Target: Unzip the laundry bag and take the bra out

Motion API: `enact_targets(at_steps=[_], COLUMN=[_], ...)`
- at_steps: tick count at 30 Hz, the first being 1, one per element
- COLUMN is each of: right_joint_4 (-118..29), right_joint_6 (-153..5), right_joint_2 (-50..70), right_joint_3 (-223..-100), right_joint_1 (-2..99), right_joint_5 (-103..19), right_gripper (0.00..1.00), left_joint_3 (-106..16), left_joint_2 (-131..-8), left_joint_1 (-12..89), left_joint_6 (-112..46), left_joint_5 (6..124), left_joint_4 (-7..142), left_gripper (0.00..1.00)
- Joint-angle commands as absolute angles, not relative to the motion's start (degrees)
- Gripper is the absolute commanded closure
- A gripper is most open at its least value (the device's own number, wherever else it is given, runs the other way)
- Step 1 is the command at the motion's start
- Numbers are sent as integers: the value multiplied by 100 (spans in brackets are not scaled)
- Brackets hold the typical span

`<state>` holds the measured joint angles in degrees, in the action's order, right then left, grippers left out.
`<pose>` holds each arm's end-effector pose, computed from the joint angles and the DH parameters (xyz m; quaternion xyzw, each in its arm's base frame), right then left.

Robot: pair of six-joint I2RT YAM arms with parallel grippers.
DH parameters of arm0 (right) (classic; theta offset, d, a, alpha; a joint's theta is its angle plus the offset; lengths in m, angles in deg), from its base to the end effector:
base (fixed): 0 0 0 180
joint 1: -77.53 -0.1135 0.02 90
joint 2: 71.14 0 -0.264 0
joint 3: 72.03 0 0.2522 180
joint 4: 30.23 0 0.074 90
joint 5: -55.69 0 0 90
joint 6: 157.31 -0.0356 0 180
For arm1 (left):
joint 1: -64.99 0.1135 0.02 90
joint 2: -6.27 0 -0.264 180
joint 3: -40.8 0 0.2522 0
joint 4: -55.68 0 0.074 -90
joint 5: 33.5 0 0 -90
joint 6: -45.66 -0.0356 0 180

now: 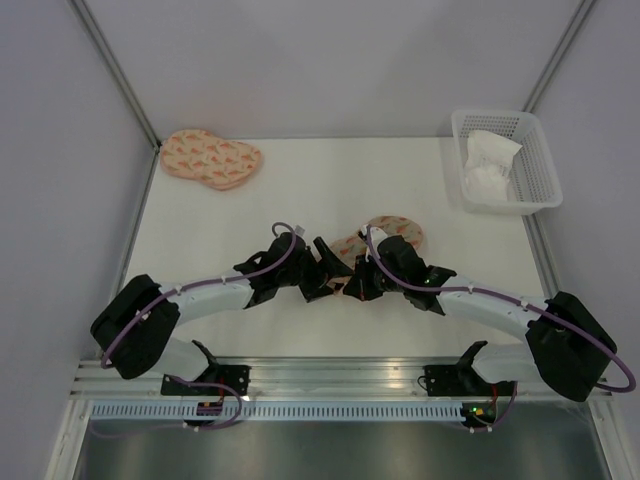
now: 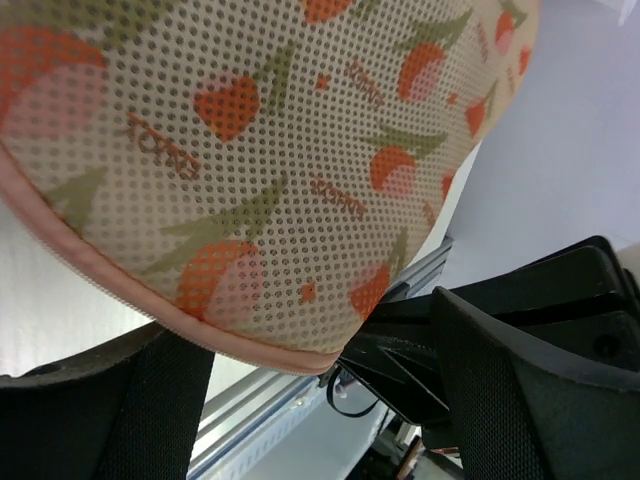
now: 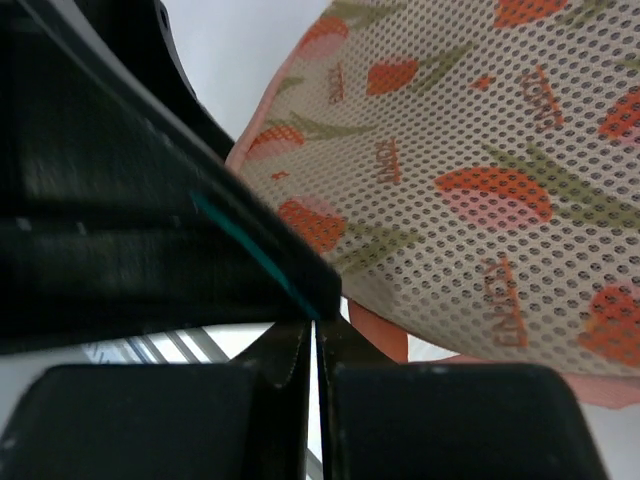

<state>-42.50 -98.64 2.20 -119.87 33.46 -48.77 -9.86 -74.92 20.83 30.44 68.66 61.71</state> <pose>0.1790 0.1856 0.1914 -0.1539 0.8791 0.3565 0.2764 0.1987 -0.2034 0.1815 -0.1886 0.8692 -0.4332 0.1456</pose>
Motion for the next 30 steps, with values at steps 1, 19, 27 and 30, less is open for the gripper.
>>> enact_targets(at_steps=[1, 19, 27, 30], right_joint_4=[-3687, -3503, -3415, -3529], right_joint_6=[-9965, -10009, -9921, -9842], right_joint_2=[216, -56, -363, -372], right_joint_3=[-12050, -11875, -11716, -11690], right_joint_1=[3332, 3324, 3332, 3332], right_joint_5=[-5049, -4827, -5293, -5443], right_gripper=[100, 100, 100, 100], left_joint_3=[-1137, -143, -363, -459], left_joint_2=[-7460, -5982, -6843, -6984], left_joint_1=[1745, 1331, 1331, 1331], left_joint_6=[3923, 4908, 5155, 5128], left_joint_5=[6986, 5255, 4650, 4403], left_joint_4=[5862, 6303, 5881, 5705], left_gripper=[13, 8, 8, 8])
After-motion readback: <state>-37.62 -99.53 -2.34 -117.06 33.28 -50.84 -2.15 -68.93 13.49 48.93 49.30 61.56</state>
